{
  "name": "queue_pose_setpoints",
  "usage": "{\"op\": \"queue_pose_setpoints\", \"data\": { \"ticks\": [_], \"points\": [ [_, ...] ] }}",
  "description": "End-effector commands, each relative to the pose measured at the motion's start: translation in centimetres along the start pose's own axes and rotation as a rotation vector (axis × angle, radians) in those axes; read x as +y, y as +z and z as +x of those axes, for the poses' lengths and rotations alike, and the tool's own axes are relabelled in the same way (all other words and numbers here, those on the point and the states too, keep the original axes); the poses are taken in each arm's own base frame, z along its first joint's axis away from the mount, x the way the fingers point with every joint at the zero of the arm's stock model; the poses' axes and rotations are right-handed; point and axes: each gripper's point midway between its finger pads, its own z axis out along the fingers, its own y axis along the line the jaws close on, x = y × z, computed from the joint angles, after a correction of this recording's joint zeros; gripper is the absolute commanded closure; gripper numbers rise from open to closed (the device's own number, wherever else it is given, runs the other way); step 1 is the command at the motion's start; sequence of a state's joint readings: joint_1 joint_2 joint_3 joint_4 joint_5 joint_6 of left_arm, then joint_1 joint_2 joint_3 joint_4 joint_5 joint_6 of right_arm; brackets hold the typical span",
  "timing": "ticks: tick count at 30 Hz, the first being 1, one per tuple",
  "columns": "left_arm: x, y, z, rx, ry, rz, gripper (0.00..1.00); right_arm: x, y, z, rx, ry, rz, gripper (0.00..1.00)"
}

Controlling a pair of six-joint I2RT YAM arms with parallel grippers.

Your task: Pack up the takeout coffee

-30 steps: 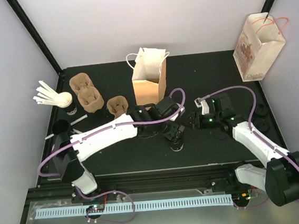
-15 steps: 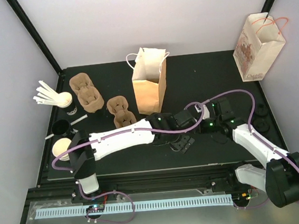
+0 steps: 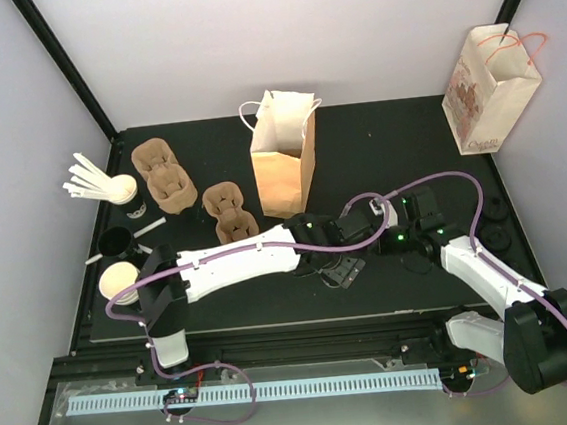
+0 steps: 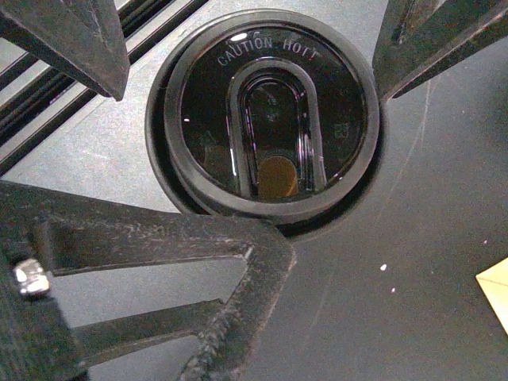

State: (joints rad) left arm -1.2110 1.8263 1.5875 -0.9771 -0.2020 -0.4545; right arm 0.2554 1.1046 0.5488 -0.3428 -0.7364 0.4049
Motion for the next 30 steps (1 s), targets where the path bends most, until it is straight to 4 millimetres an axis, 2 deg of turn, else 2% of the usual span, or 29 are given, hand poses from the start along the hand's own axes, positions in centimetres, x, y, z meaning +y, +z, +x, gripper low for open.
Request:
{"op": "queue_pose_setpoints", "data": {
  "ticks": [1,10,20,30],
  "points": [
    [0.4,-0.7,-1.0,-0.019,-0.026,-0.025,0.13,0.2,-0.2,-0.2,-0.014,-0.022,-0.012,0.42],
    [0.7,0.4,-0.8,0.012,-0.046,0.002,0.16,0.3,-0.2,-0.2,-0.015,-0.024,-0.016,0.42],
    [0.8,0.9,-0.7,0.031,-0.053,0.018,0.31,0.5,-0.2,-0.1,-0.01,-0.023,-0.024,0.43],
    [0.5,1.1,0.0,0.037,-0.04,0.078,0.32,1.1,-0.2,-0.1,-0.007,-0.006,-0.062,0.41]
  ]
}}
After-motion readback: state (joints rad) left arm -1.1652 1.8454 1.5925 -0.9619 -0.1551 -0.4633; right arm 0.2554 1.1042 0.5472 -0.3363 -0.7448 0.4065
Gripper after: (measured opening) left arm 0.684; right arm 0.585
